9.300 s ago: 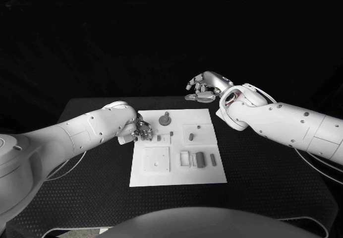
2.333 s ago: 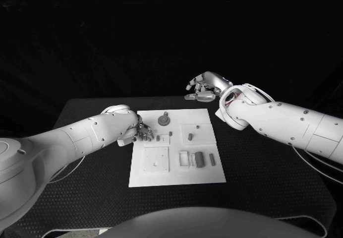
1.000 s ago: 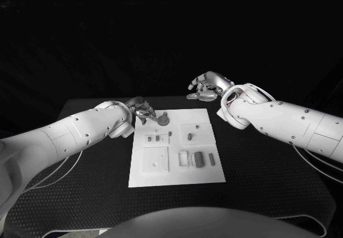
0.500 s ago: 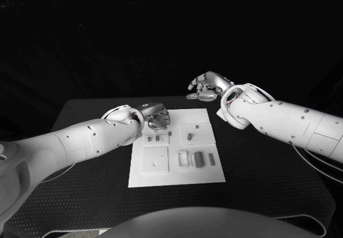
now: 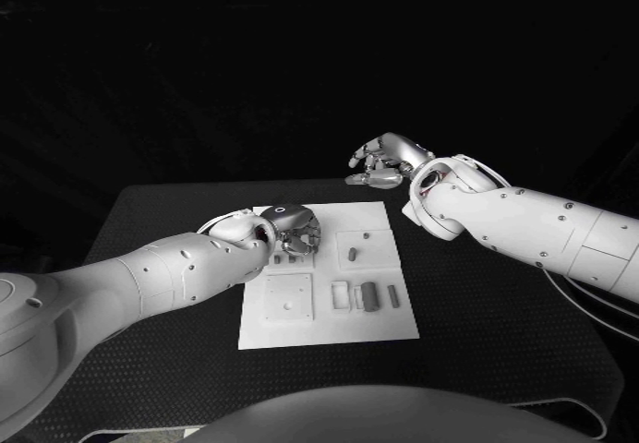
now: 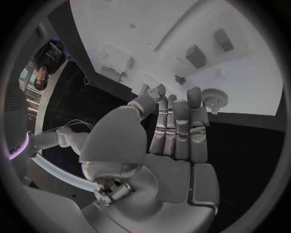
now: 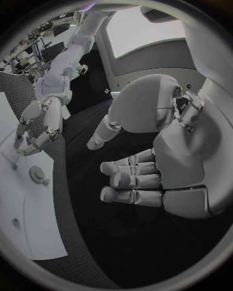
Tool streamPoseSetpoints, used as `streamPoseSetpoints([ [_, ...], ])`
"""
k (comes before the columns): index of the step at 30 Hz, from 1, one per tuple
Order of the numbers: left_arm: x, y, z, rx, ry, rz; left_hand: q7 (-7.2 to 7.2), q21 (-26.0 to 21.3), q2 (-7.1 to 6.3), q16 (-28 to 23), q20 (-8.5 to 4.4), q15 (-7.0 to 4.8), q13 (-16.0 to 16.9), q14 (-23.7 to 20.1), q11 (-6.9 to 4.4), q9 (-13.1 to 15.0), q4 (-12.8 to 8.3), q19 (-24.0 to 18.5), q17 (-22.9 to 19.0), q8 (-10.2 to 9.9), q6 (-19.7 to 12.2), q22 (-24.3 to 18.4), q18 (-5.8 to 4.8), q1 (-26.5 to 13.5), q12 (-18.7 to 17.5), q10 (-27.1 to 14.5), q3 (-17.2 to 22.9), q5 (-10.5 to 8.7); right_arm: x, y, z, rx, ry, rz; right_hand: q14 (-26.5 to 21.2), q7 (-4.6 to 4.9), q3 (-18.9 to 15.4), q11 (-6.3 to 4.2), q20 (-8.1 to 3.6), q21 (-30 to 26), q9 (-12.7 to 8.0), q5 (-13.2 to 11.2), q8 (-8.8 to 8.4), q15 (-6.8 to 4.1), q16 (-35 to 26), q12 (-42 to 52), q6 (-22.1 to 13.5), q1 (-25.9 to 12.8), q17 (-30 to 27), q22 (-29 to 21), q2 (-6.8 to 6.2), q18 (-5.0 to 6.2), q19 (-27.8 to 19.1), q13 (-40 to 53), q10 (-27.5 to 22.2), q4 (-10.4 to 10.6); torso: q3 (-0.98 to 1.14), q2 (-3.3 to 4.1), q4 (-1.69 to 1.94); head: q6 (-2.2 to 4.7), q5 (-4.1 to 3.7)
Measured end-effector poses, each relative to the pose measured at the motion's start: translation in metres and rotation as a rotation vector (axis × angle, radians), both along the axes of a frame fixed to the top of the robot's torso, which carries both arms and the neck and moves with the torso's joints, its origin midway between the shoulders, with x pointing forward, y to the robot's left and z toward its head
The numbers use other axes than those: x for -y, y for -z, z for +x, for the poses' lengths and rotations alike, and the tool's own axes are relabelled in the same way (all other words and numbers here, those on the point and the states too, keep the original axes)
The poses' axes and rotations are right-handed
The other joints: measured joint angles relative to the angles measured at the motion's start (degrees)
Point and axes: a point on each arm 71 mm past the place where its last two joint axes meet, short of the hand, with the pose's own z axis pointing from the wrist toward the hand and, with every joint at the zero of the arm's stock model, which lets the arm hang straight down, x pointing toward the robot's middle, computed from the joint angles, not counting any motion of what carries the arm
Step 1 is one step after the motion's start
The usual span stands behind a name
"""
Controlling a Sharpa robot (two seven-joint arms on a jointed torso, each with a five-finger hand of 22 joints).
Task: Assemble the parts on the task board
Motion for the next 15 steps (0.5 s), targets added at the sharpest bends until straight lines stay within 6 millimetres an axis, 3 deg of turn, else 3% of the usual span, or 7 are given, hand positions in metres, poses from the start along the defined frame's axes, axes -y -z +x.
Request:
streamPoseSetpoints([
  [5,0.003,0.006,0.001,0.005,-0.006,0.018,0.06,0.41,0.00,0.40,-0.09,-0.15,0.03,0.37,0.27,-0.31,-0.02,0.69,0.44,-0.57,0.10,-0.01,-0.11,0.00,-0.91,0.27,-0.29,0.00,-0.001,0.000,0.000,0.000,-0.002,0.001,0.00,0.02,0.00,0.00,0.01,0.00,0.00,0.00,0.00,0.00,0.00,0.00,-0.02,0.00,0.00,0.00,0.00,0.00,0.00,0.00,0.00,0.00,-0.04,0.00,-0.02,0.00,-0.04],
  [12,-0.001,0.010,0.005,0.018,-0.040,0.047,0.95,0.89,-0.42,0.88,-0.31,-0.34,0.46,1.10,-0.27,-1.62,-0.02,1.74,1.16,-2.37,-1.52,-0.01,-0.41,-0.42,-2.67,1.36,-0.61,0.00,-0.001,0.000,-0.001,0.000,-0.004,0.002,0.00,0.04,0.00,0.00,0.01,0.00,0.00,0.00,0.00,0.00,0.00,0.00,-0.04,0.00,0.00,0.00,0.00,0.00,-0.01,0.01,0.00,0.00,-0.10,0.08,-0.05,0.00,-0.23],
  [15,-0.002,0.011,0.006,0.020,-0.053,0.056,0.87,0.89,-0.69,0.88,-0.31,-0.33,0.36,1.10,0.19,-1.95,0.15,1.75,1.22,-2.77,-1.75,0.02,-0.42,-0.70,-3.93,0.91,-0.78,0.00,-0.001,0.000,-0.001,0.000,-0.004,0.002,0.00,0.04,0.00,0.00,0.01,0.00,0.00,0.00,0.00,0.00,0.00,0.00,-0.05,0.00,0.00,0.00,0.00,0.00,-0.02,0.01,0.00,0.00,-0.09,0.08,-0.05,0.00,-0.33],
])
